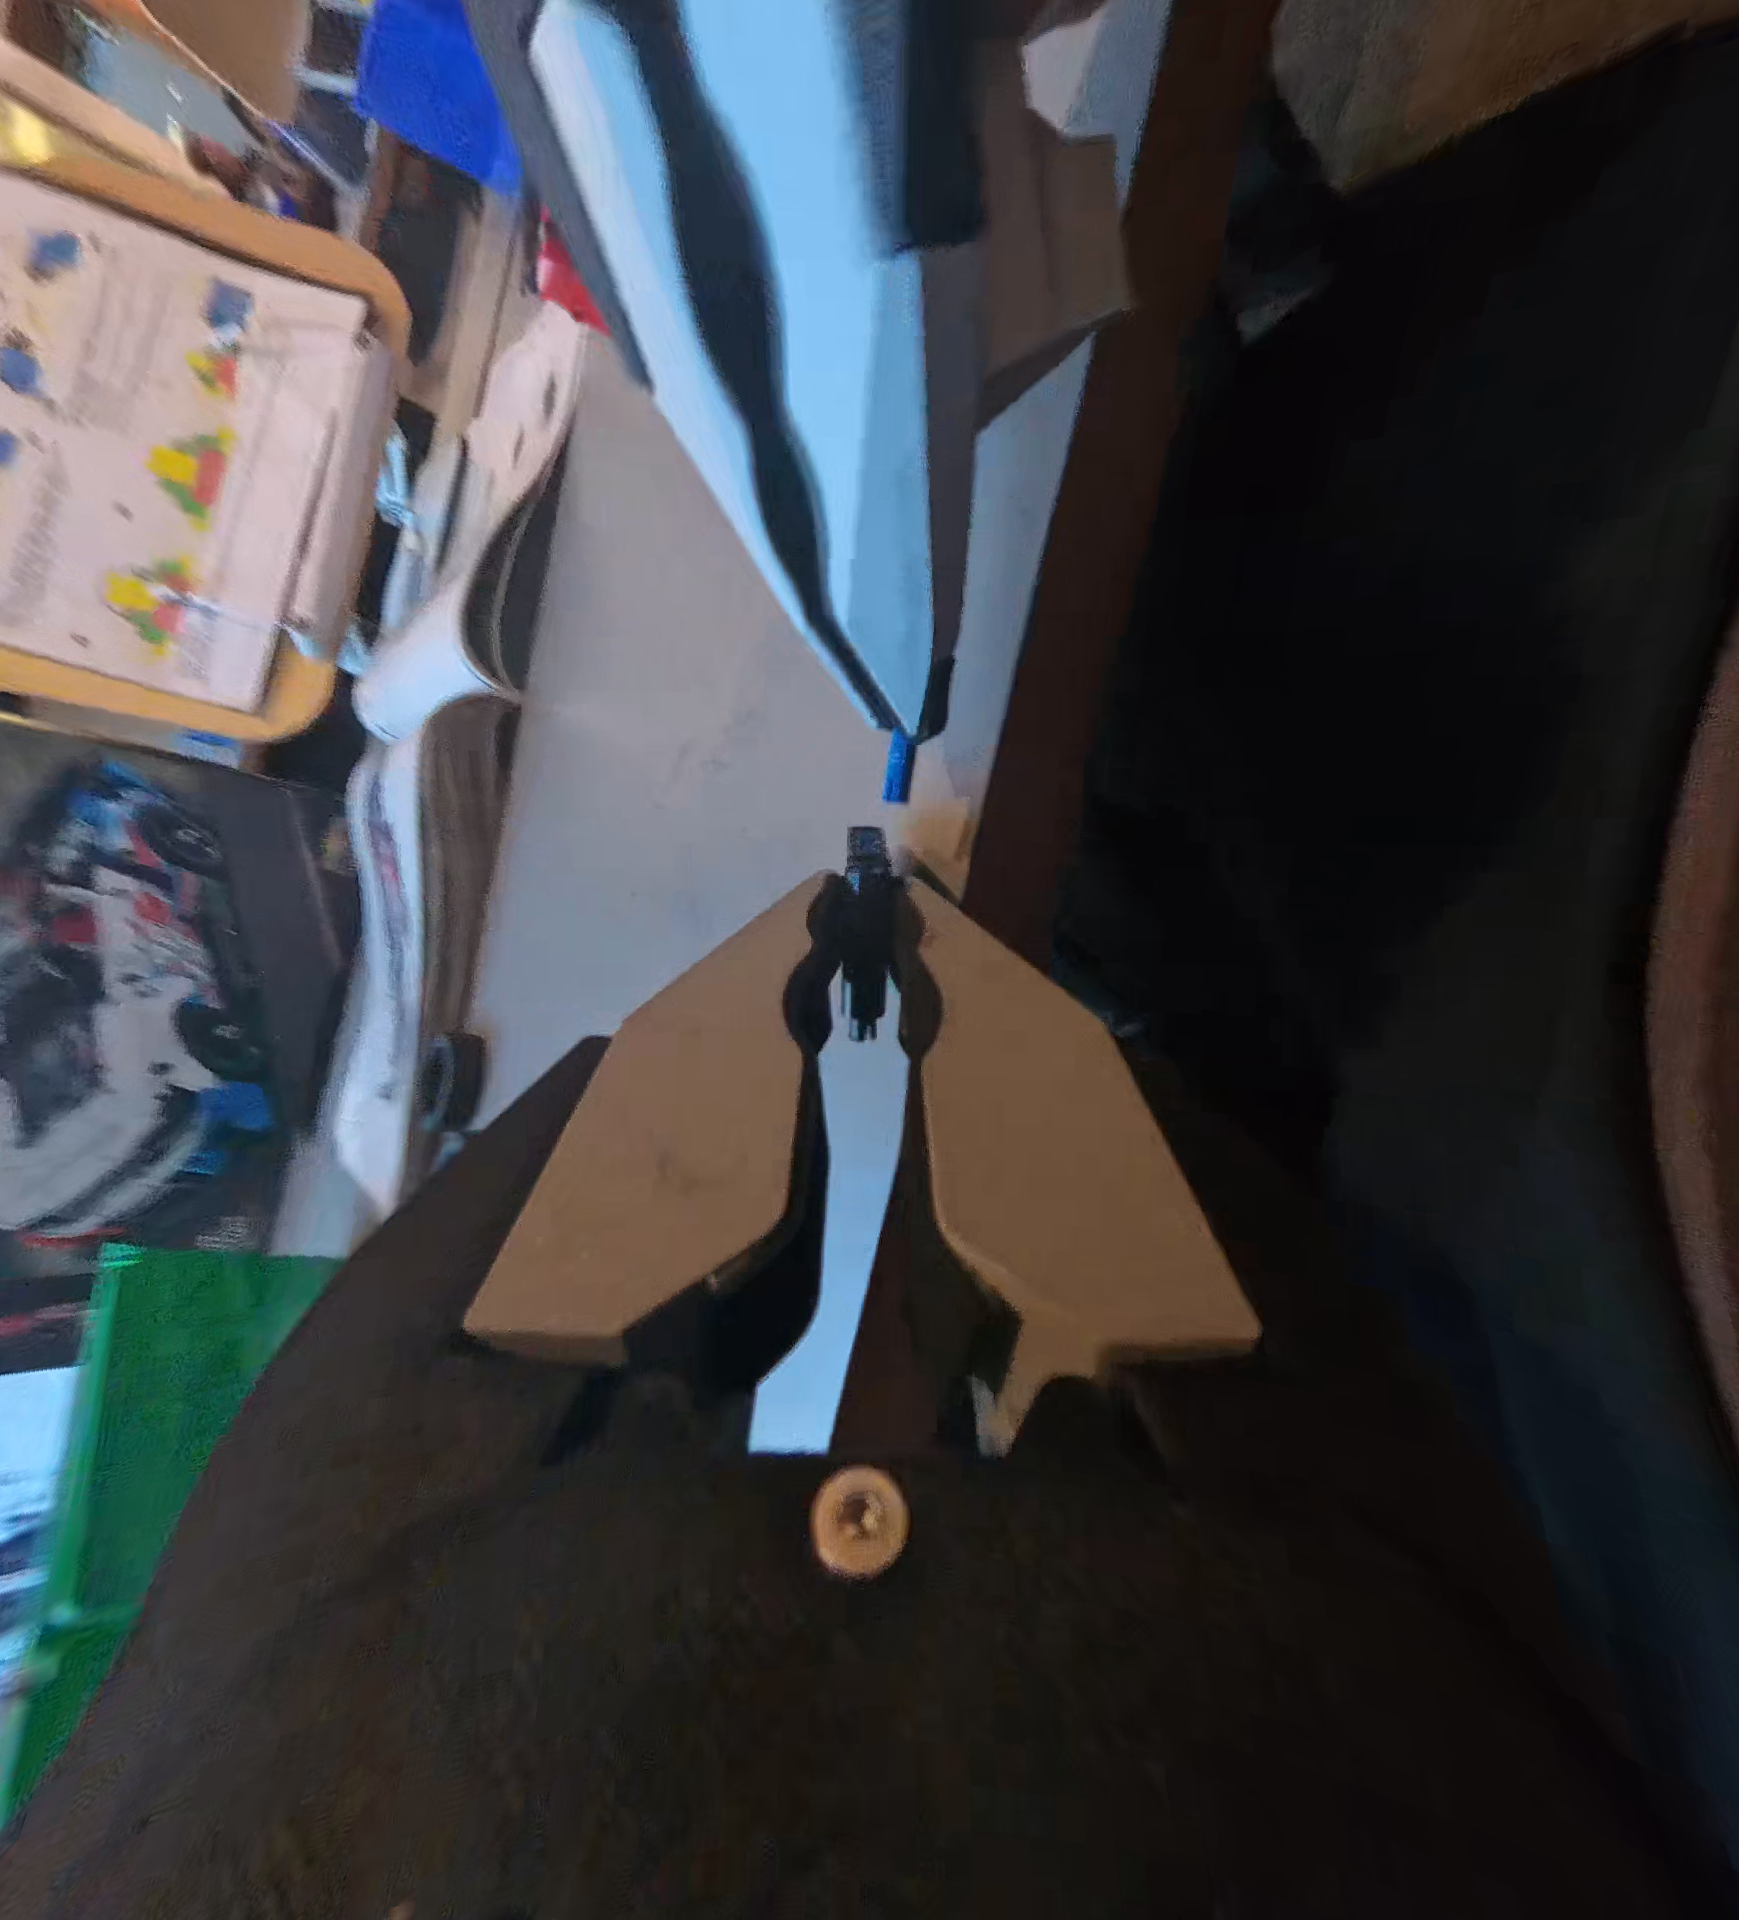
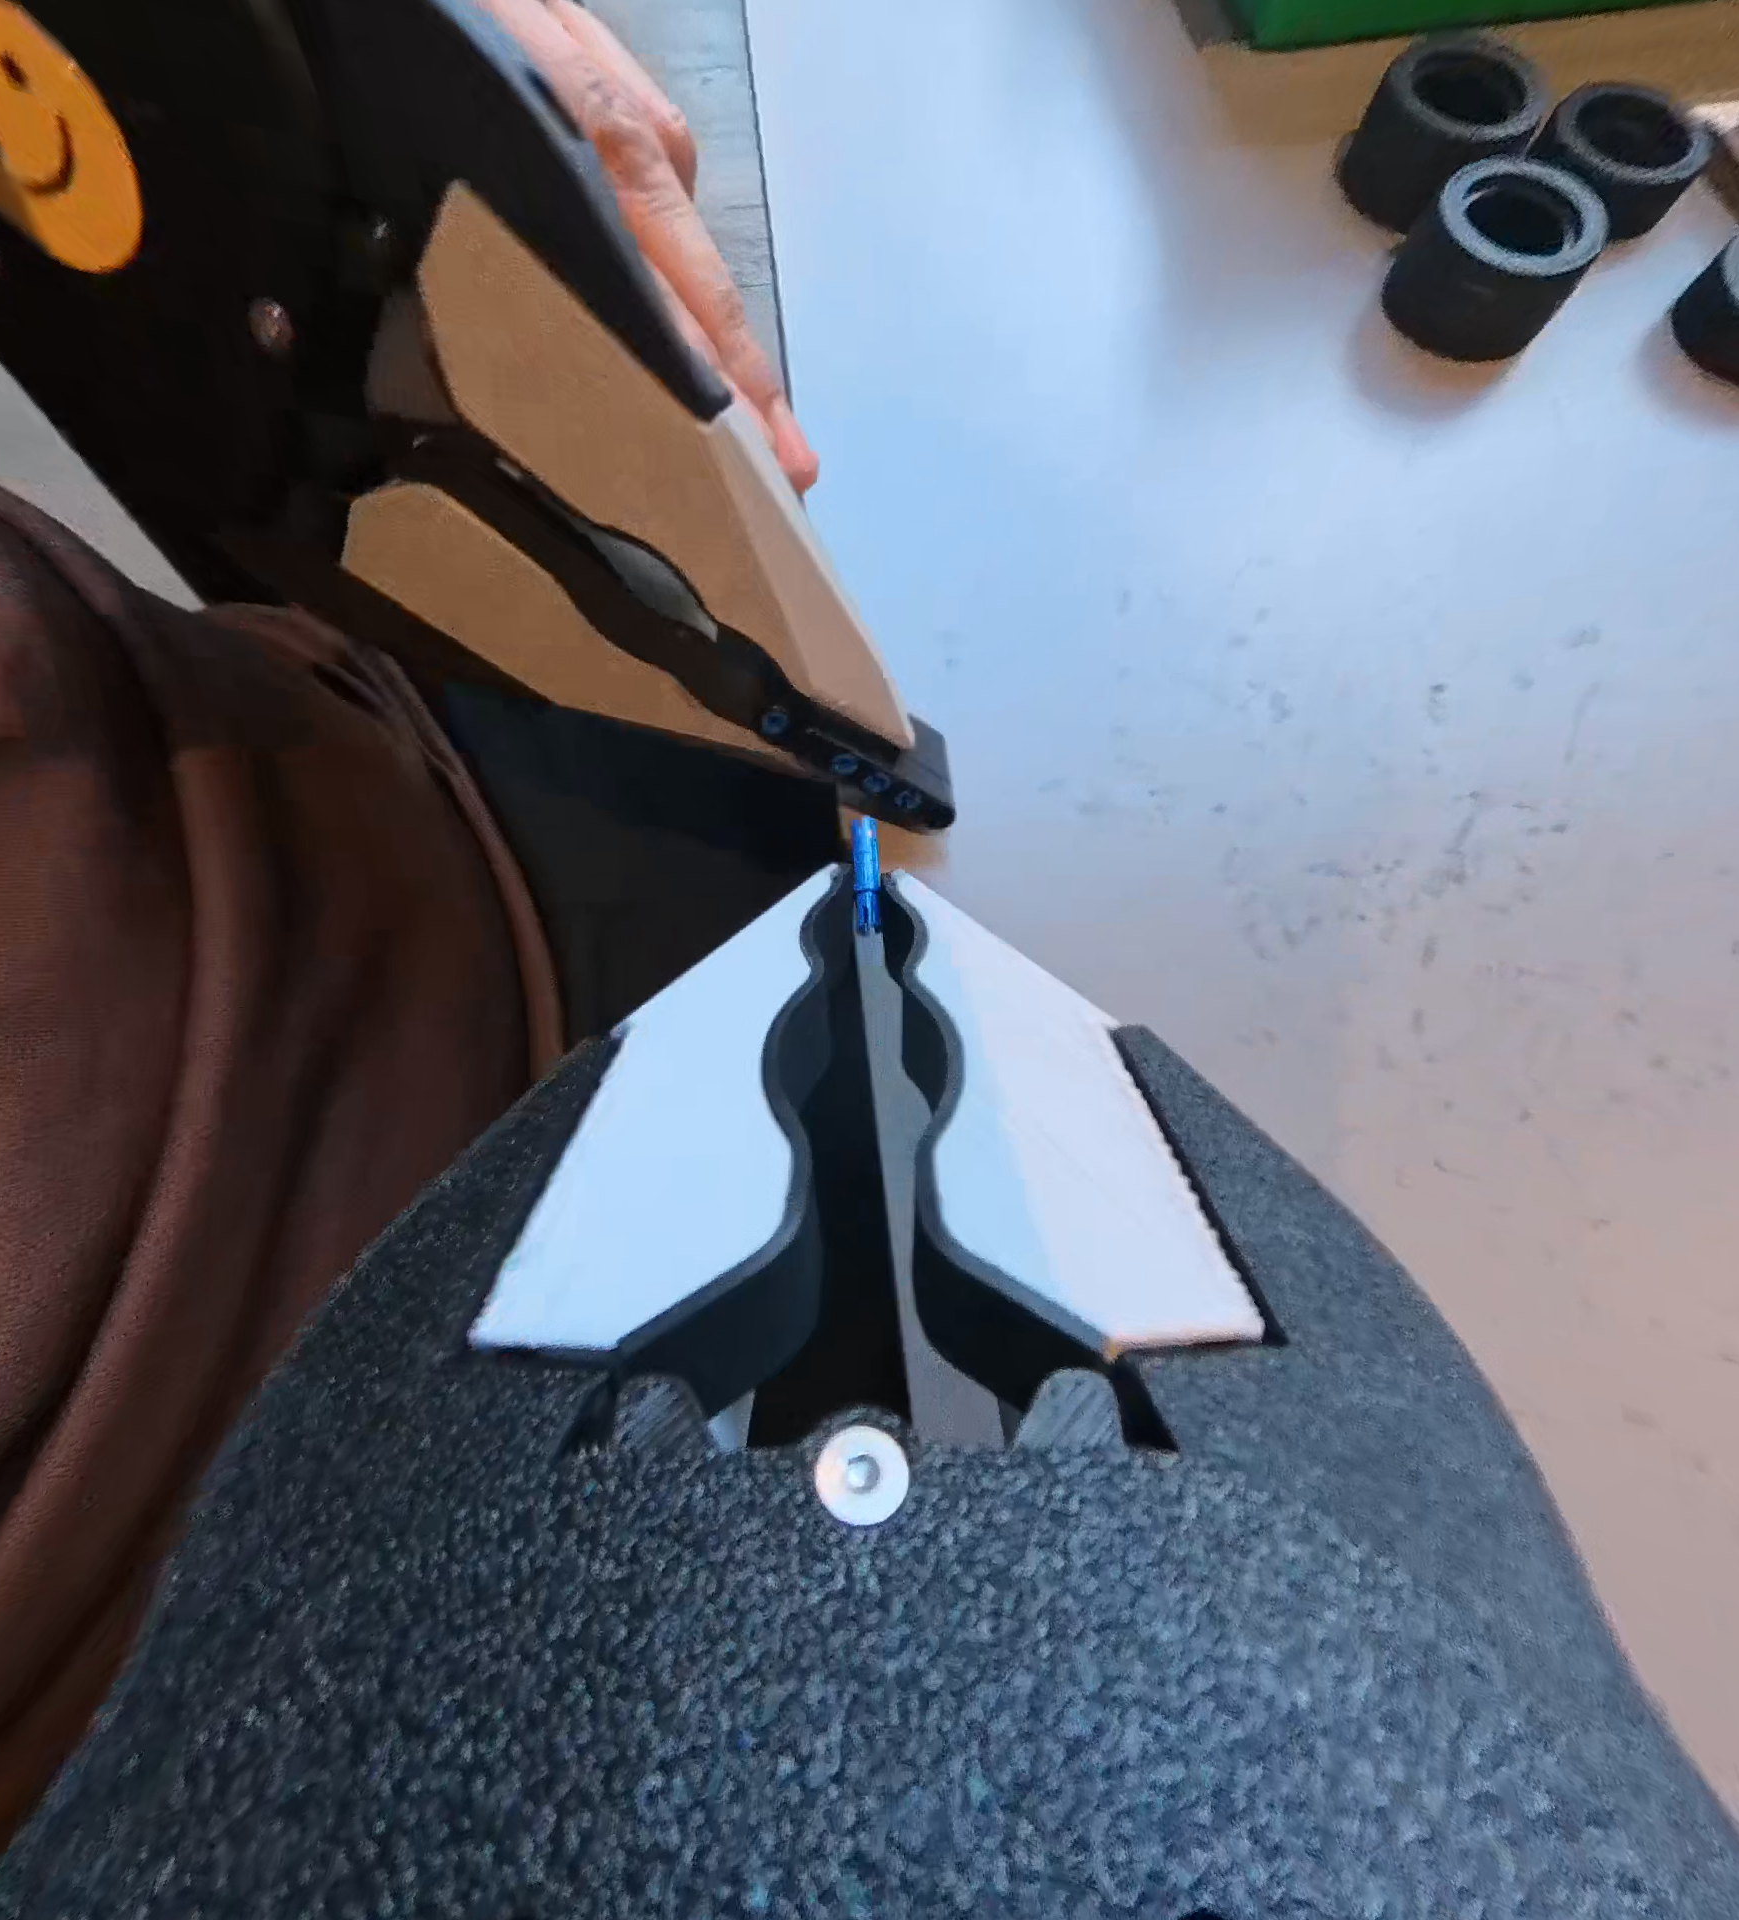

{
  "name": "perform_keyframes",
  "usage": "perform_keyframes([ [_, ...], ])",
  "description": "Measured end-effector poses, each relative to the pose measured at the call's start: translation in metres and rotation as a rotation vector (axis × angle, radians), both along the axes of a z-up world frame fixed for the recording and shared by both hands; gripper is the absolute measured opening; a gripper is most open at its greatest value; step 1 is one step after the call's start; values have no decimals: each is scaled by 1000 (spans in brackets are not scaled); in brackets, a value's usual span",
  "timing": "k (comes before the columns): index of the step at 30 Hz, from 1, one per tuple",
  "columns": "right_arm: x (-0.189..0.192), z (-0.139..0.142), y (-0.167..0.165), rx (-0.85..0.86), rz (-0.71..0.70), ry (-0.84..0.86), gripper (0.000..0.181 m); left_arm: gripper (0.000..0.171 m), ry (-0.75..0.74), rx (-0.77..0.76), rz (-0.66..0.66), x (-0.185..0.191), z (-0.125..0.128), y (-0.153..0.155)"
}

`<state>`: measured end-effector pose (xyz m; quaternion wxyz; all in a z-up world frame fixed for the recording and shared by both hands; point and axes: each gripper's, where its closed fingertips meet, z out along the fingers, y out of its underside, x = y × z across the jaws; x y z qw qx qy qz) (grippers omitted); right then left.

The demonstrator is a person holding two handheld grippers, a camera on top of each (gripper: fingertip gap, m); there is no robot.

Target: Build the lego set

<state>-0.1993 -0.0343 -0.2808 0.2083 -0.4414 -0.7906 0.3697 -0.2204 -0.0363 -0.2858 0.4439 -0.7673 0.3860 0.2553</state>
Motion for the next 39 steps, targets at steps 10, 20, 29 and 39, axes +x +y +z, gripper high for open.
perform_keyframes([
  [10, 1, 22, 12, 39, -46, 22, 4, 6, 2, -91, -86, -6, 16, 28],
  [20, -6, 17, 22, 56, -82, 15, 4, 6, 65, -110, -123, -1, 3, 33],
  [29, -6, 10, 24, 73, -78, 0, 4, 6, 40, -132, -93, -2, -1, 39],
  [39, -8, -13, 9, 189, 59, -28, 0, 6, 156, -182, -118, 2, -3, 44],
])
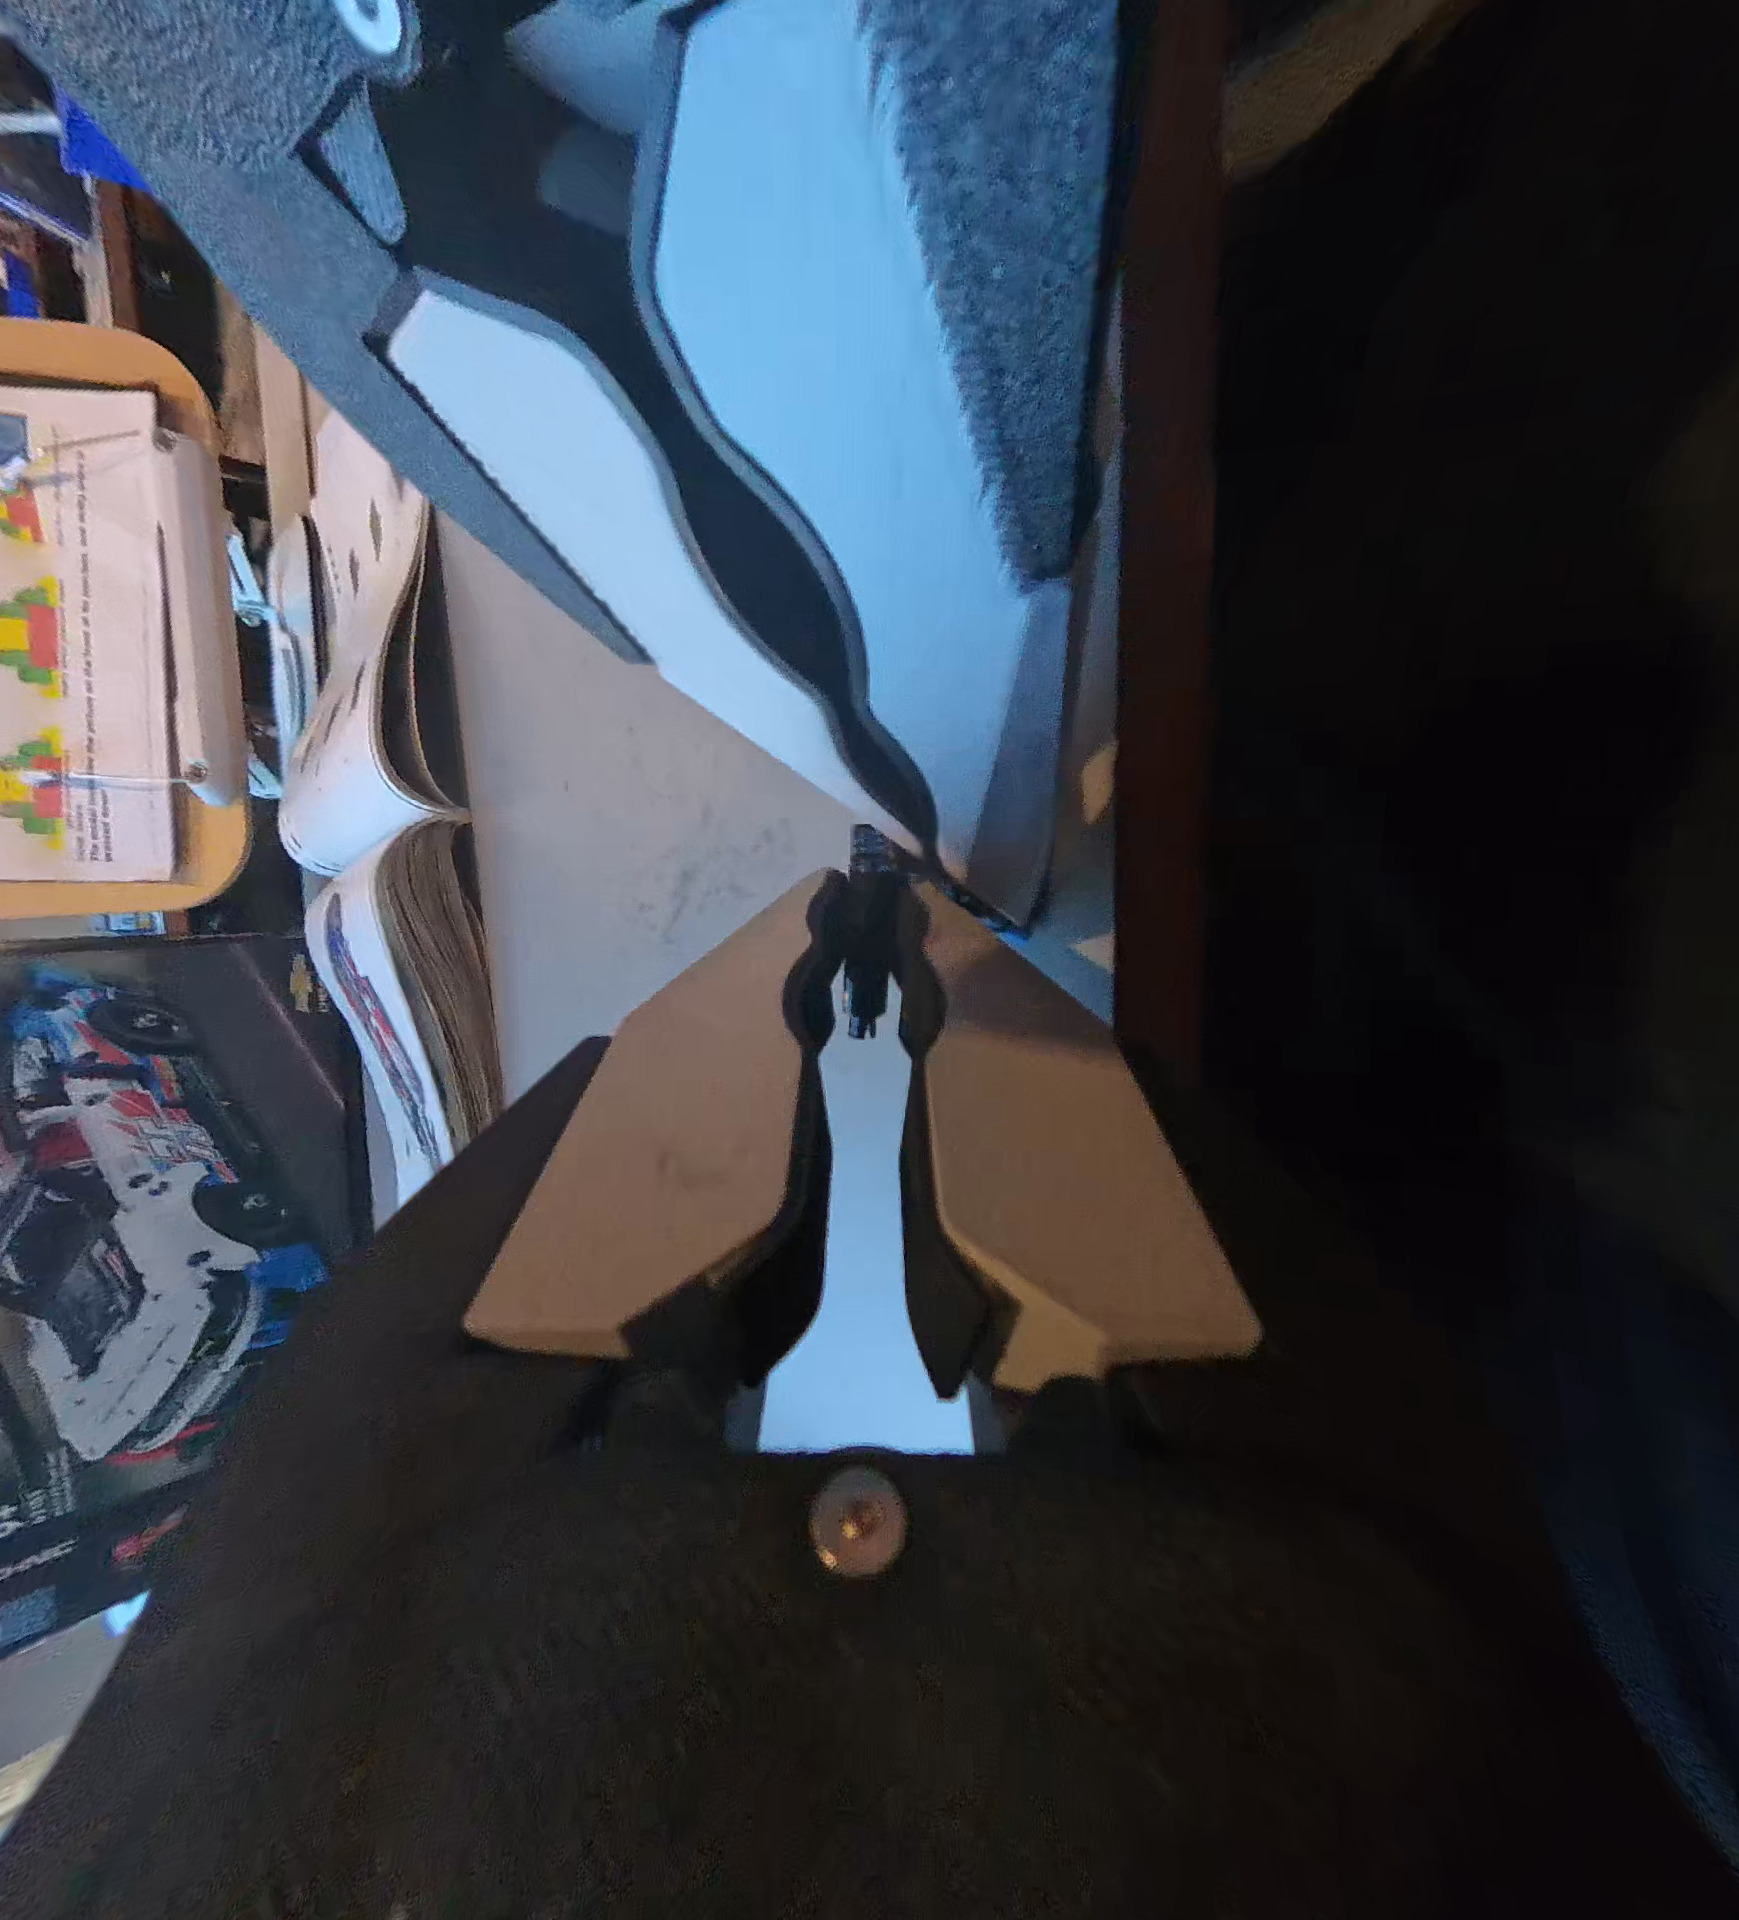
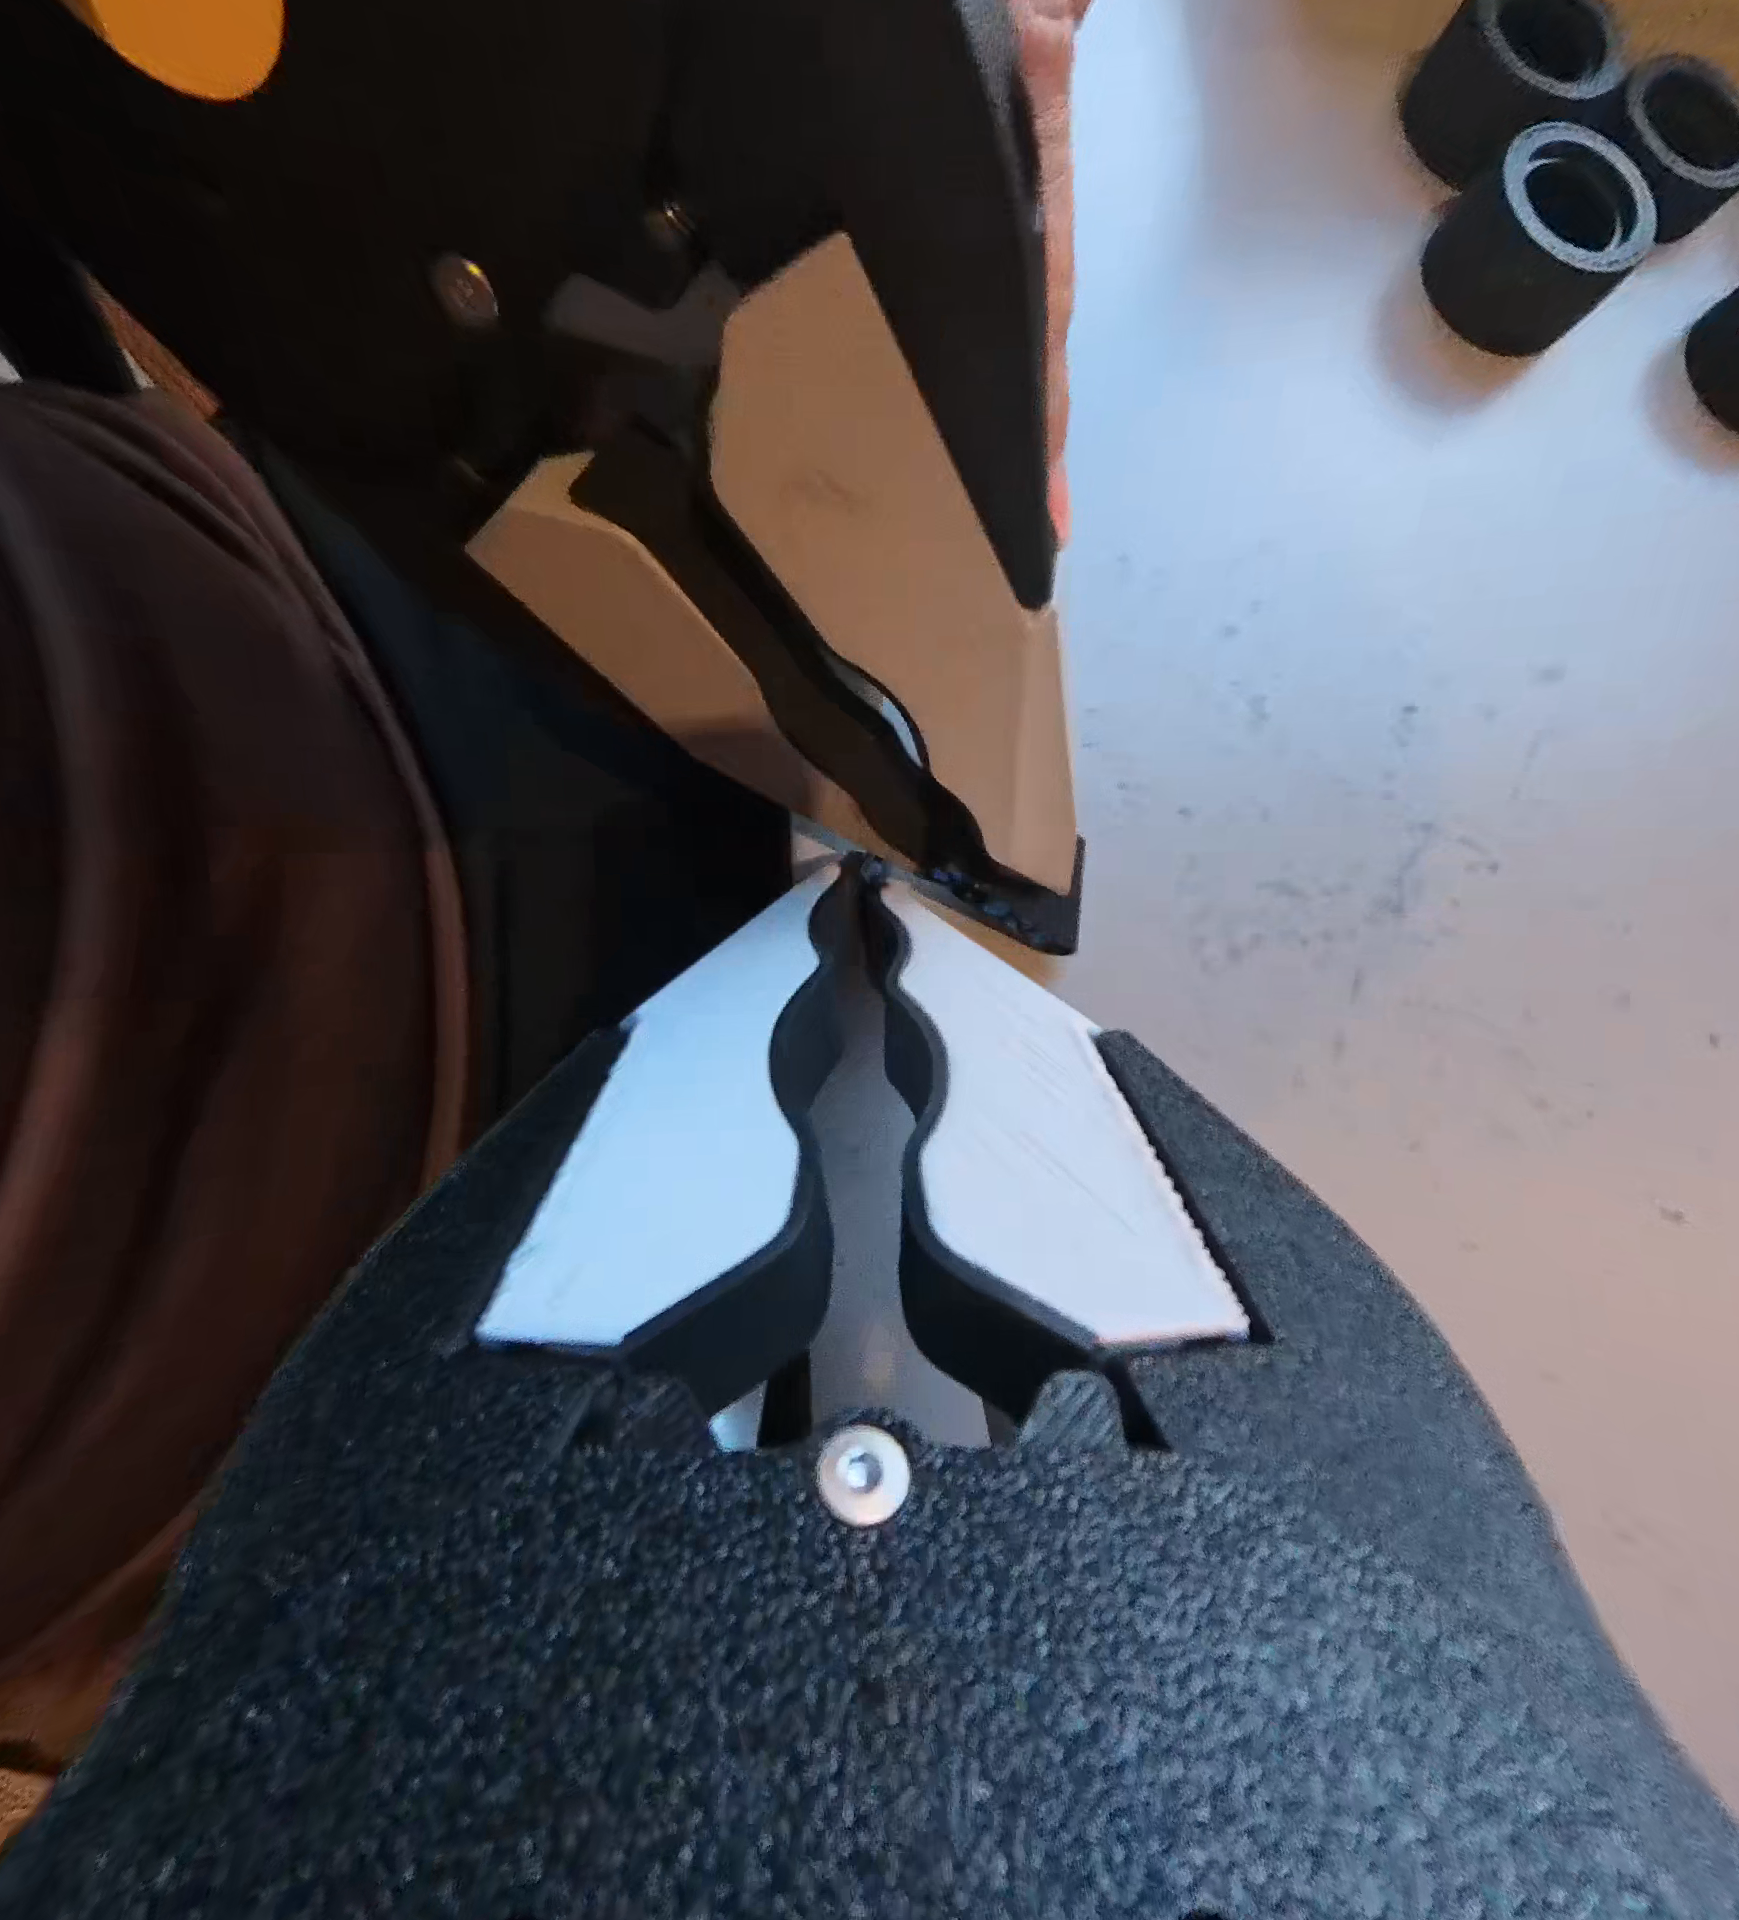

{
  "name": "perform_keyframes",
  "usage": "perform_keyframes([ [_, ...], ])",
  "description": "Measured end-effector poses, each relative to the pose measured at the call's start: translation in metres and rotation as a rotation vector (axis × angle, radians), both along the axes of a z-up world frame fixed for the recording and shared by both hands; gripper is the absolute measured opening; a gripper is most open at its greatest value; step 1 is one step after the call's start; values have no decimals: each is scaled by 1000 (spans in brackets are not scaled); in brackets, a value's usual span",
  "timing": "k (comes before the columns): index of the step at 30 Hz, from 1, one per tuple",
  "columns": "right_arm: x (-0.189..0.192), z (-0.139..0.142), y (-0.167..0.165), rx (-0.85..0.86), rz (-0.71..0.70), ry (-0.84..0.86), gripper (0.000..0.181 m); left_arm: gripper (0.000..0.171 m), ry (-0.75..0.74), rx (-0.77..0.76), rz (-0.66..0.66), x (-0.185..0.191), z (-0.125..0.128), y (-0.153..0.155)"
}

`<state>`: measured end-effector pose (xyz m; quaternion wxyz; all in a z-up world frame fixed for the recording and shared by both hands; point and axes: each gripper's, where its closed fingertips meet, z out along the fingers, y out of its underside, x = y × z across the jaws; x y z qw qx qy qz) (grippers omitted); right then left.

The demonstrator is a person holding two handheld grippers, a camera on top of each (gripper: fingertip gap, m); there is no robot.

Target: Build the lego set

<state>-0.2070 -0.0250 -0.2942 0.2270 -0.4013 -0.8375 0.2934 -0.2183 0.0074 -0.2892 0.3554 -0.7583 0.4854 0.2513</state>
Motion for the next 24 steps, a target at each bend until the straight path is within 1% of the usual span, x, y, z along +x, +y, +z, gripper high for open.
perform_keyframes([
  [2, -1, 4, 9, -51, -46, -6, 0, 6, -1, -7, 16, -7, 1, 1],
  [5, -8, 3, 43, -60, -173, 10, 0, 6, -19, 52, 56, -25, 1, 6],
  [7, -10, 0, 57, -64, -220, 7, 0, 6, -1, 79, 73, -33, 0, 11],
  [9, -12, 0, 59, -94, -224, 13, 0, 8, 0, 75, 77, -32, -3, 14],
  [14, -7, 4, 72, -87, -279, 29, 0, 12, -112, 44, 106, -31, -4, 14],
  [15, -2, 6, 72, -106, -289, 16, 1, 13, -135, 36, 122, -34, -4, 14],
  [17, 15, 10, 68, -164, -340, -32, 21, 13, -153, 35, 155, -40, -4, 13],
  [19, 34, 15, 62, -200, -398, -45, 24, 14, -172, 43, 178, -42, -4, 12],
  [21, 52, 13, 59, -189, -448, -29, 25, 14, -204, 52, 189, -41, -4, 12],
  [24, 63, 4, 54, -158, -472, -11, 22, 17, -318, 35, 205, -36, -4, 13],
])
